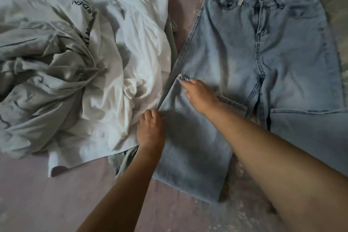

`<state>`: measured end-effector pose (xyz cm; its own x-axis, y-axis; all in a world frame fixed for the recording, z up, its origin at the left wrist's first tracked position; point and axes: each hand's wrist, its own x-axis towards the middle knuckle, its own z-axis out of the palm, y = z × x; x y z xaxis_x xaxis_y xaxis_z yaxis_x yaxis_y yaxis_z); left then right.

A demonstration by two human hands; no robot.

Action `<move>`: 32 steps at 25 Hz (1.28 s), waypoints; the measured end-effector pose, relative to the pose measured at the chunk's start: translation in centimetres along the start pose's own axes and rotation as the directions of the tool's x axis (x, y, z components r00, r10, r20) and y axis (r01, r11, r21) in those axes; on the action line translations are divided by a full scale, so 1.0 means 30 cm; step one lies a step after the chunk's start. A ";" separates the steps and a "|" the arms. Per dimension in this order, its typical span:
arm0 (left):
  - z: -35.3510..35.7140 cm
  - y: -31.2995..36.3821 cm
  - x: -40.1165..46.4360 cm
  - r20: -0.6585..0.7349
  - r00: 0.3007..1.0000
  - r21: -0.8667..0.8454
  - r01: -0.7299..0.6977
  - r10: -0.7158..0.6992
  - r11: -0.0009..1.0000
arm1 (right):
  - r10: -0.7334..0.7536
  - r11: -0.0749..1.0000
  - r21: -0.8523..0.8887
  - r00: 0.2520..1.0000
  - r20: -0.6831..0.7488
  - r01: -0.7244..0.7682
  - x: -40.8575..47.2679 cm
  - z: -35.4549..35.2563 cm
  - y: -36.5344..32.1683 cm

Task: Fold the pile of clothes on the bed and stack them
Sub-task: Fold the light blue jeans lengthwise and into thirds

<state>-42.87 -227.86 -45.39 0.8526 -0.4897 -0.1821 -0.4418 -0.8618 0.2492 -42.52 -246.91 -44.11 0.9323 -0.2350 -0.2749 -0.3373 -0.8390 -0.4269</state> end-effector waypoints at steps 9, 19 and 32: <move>-0.054 0.027 -0.043 0.043 0.921 -0.328 0.380 -0.388 0.865 | 0.042 0.999 0.028 0.996 0.074 -0.044 0.181 -0.064 -0.079; -0.131 -0.021 -0.101 0.457 0.835 -0.376 0.495 -0.307 0.784 | 0.406 0.891 0.153 0.901 0.152 -0.427 0.180 -0.013 -0.207; -0.366 0.348 -0.229 0.345 0.933 -0.343 0.227 -0.102 0.912 | 0.482 0.845 0.250 0.876 0.022 -0.472 0.037 -0.235 -0.134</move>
<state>-50.27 -232.04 -31.12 0.7445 -0.4142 -0.5236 -0.1136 -0.8514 0.5121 -39.21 -247.26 -36.63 0.6510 -0.5999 -0.4651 -0.7576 -0.4757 -0.4469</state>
